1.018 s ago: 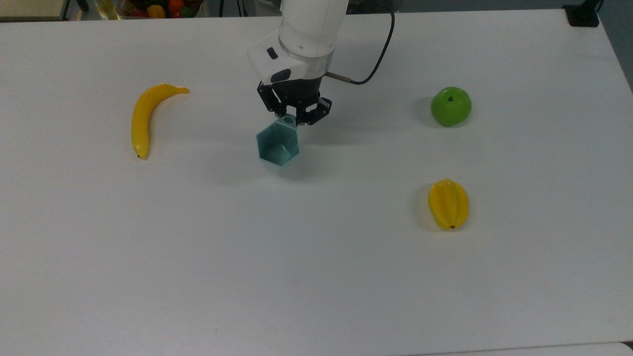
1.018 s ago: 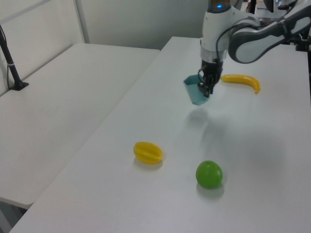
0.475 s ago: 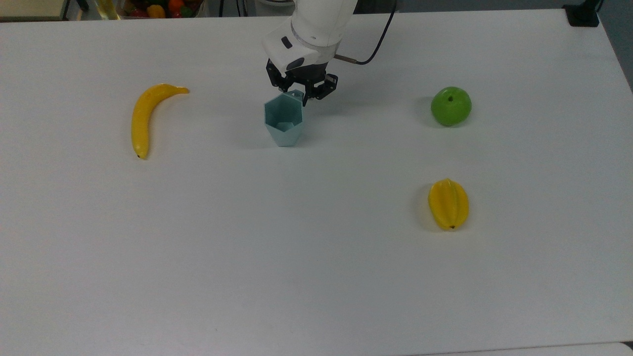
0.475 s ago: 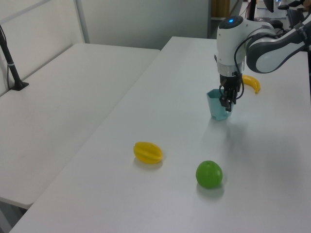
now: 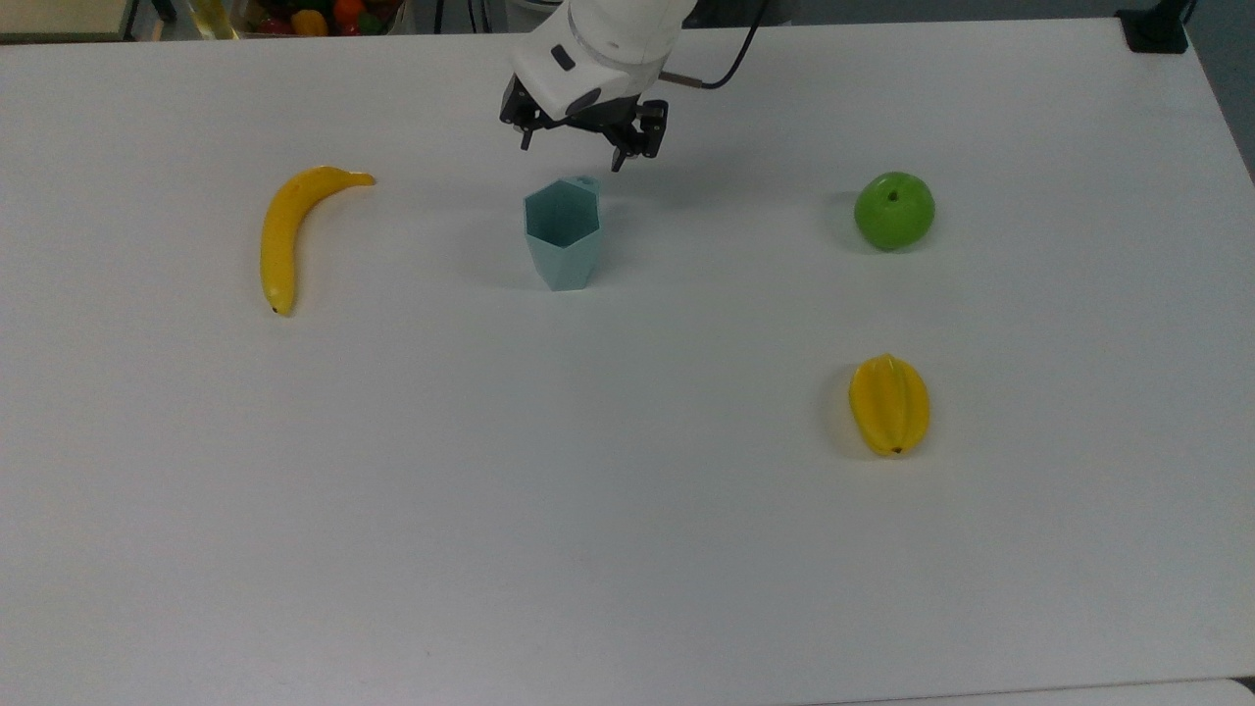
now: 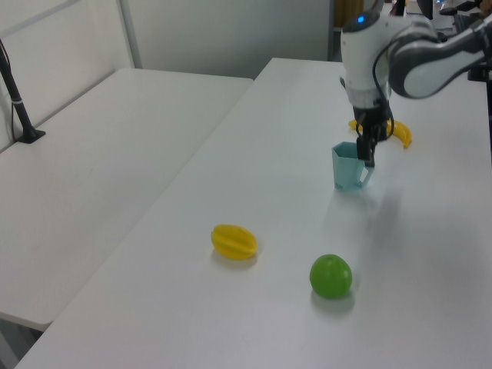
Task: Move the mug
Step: 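Open the gripper and lift it up away from the mug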
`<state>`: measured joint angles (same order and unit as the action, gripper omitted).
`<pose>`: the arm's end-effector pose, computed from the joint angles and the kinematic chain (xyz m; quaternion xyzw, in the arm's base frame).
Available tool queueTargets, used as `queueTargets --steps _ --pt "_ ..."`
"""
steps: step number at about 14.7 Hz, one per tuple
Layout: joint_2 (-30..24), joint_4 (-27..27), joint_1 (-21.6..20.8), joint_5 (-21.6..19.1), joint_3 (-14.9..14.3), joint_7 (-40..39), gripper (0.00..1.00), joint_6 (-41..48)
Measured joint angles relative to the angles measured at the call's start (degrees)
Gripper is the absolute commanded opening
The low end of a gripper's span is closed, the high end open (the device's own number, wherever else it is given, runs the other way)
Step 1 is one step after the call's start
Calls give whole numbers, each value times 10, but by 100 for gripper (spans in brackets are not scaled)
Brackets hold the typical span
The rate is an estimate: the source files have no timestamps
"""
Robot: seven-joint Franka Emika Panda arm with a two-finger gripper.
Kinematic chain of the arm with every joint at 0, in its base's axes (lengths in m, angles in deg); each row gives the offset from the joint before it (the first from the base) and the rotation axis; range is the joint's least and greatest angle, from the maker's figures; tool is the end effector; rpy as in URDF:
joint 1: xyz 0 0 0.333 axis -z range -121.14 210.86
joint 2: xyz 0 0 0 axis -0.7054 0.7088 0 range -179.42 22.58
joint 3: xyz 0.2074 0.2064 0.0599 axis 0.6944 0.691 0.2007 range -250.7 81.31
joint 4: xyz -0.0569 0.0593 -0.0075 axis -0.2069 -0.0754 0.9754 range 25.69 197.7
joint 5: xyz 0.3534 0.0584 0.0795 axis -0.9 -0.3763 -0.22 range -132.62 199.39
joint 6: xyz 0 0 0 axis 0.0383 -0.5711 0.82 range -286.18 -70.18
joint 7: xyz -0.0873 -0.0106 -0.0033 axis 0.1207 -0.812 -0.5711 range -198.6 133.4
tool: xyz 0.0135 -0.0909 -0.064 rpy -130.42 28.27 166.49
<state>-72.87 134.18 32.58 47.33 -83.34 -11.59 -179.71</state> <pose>0.5242 0.1075 0.4040 0.9904 -0.0156 -0.0457 0.1298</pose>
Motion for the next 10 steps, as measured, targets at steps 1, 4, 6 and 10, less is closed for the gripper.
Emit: queueTargets --steps 1,4,6,10 --pt "-3 -40 2 -2 -1 -23 100 23" --pt "-10 -122 30 -50 -6 -76 100 41" --pt "-15 -166 57 -73 -11 -102 100 55" --pt "-48 -192 81 -81 -14 -109 100 120"
